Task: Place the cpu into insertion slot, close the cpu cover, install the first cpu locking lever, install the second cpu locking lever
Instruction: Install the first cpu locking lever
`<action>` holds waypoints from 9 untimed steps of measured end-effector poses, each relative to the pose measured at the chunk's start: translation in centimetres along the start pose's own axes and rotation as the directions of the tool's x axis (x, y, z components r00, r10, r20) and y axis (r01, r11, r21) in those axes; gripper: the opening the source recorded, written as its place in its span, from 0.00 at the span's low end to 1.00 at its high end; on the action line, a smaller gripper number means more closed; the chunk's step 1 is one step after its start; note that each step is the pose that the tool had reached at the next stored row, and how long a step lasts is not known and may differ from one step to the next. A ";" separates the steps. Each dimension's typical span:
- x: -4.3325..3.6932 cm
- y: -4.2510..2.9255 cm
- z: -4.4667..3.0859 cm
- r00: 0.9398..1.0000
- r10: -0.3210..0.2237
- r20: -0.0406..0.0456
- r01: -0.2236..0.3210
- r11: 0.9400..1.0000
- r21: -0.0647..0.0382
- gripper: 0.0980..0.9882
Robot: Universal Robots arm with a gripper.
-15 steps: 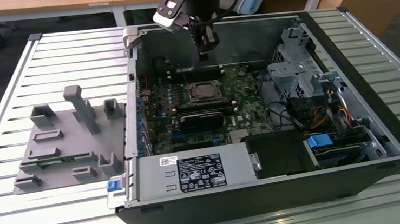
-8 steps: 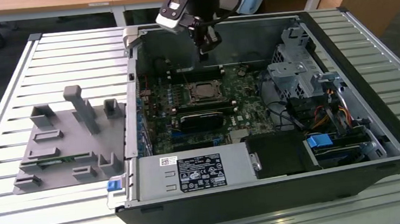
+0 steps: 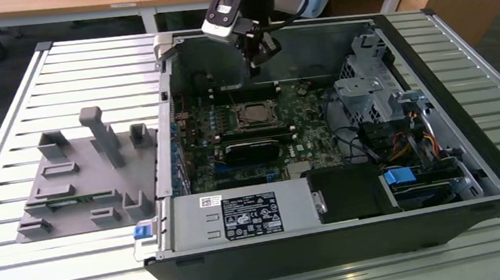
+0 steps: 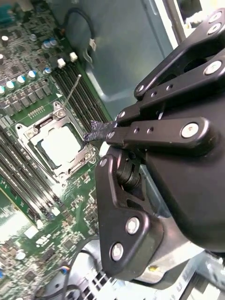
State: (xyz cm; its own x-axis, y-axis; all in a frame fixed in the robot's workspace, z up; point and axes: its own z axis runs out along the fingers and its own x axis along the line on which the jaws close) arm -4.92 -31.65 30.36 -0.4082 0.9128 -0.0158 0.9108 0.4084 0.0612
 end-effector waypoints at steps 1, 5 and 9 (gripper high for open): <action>0.00 0.00 0.01 1.000 -0.014 0.001 0.014 1.000 0.002 0.01; 0.00 -0.01 0.00 0.998 -0.058 0.009 0.057 0.998 0.021 0.01; 0.00 -0.01 0.02 0.993 -0.121 0.004 0.121 0.992 0.026 0.01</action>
State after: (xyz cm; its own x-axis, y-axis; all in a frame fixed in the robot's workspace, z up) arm -4.93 -31.65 30.34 -0.5149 0.8568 -0.0268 0.8562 0.5155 0.0327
